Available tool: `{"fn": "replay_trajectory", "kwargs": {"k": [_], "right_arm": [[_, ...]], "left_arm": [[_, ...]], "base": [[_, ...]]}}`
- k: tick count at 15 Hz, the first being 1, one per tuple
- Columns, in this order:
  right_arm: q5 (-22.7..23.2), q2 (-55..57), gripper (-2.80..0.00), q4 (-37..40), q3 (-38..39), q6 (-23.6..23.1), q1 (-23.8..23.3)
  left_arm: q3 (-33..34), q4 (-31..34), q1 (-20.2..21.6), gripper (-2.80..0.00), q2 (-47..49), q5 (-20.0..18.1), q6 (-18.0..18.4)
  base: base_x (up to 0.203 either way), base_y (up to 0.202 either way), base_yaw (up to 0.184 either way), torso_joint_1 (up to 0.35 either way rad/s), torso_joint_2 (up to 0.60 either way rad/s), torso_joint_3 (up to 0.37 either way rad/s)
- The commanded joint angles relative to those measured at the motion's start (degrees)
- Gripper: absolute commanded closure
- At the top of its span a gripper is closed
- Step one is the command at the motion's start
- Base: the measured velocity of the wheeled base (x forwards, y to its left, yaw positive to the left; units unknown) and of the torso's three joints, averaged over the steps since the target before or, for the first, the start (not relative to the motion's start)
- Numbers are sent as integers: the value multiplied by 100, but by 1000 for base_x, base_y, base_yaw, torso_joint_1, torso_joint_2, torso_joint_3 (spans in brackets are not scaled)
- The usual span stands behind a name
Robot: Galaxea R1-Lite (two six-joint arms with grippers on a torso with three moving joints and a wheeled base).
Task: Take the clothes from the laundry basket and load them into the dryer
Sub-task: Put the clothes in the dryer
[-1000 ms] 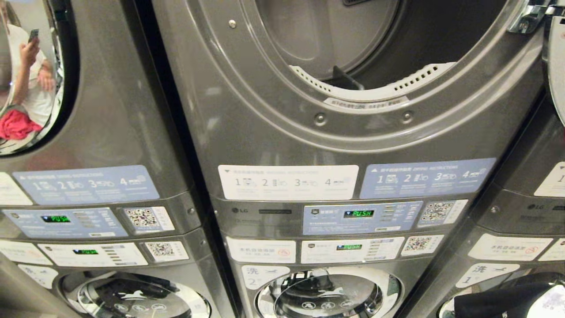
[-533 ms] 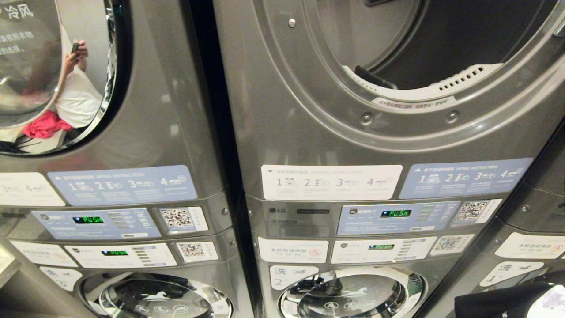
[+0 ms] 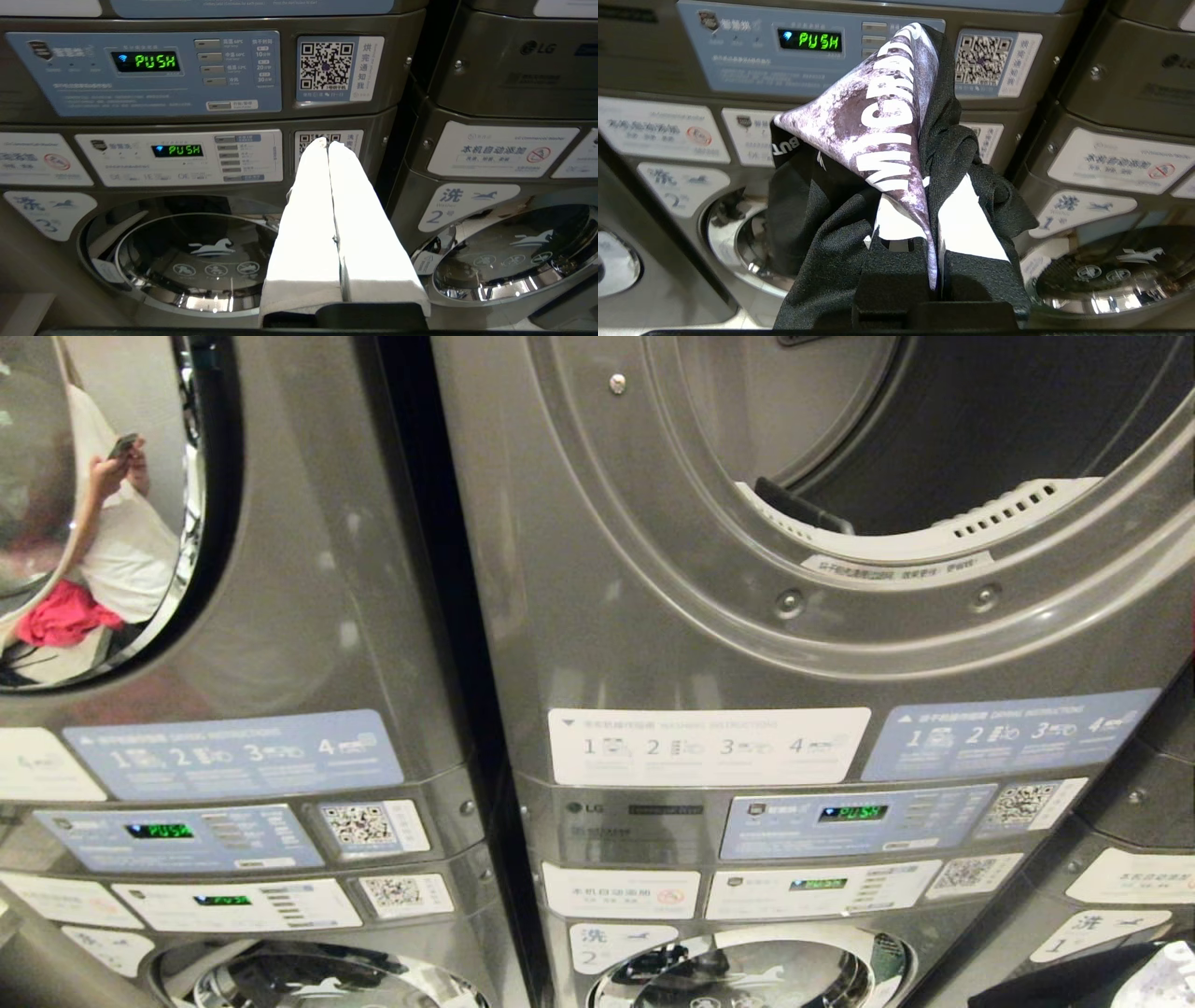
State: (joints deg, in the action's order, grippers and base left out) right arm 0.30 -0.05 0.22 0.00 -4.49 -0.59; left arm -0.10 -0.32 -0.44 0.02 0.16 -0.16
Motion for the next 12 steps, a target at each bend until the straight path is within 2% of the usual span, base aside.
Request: {"fn": "replay_trajectory", "kwargs": {"k": [1,7,9,10,11,12], "right_arm": [[5,-4,0,4,0,-17,-3],[-4,-4,0,4,0,-19,-3],[18,-4,0,-238,0,-260,-3],[12,-4,0,-622,-27,-550,-3],[29,-4,0,-1014,-135,-877,-3],[157,-2,0,-1159,-466,-1002,-3]], "left_arm": [[1,-4,0,0,-2,2,-2],[1,-4,-2,0,-2,2,-9],[1,-4,-7,0,-2,2,-11],[1,-4,0,0,-2,2,-14],[1,-4,-8,0,-2,2,-19],[1,-4,-9,0,-2,2,-19]], "base": [[203,0,2,27,2,7],[196,0,0,-1,3,4],[195,0,2,2,14,5],[192,0,-3,5,1,1],[176,0,0,-1,5,9],[89,0,2,6,16,2]]}}
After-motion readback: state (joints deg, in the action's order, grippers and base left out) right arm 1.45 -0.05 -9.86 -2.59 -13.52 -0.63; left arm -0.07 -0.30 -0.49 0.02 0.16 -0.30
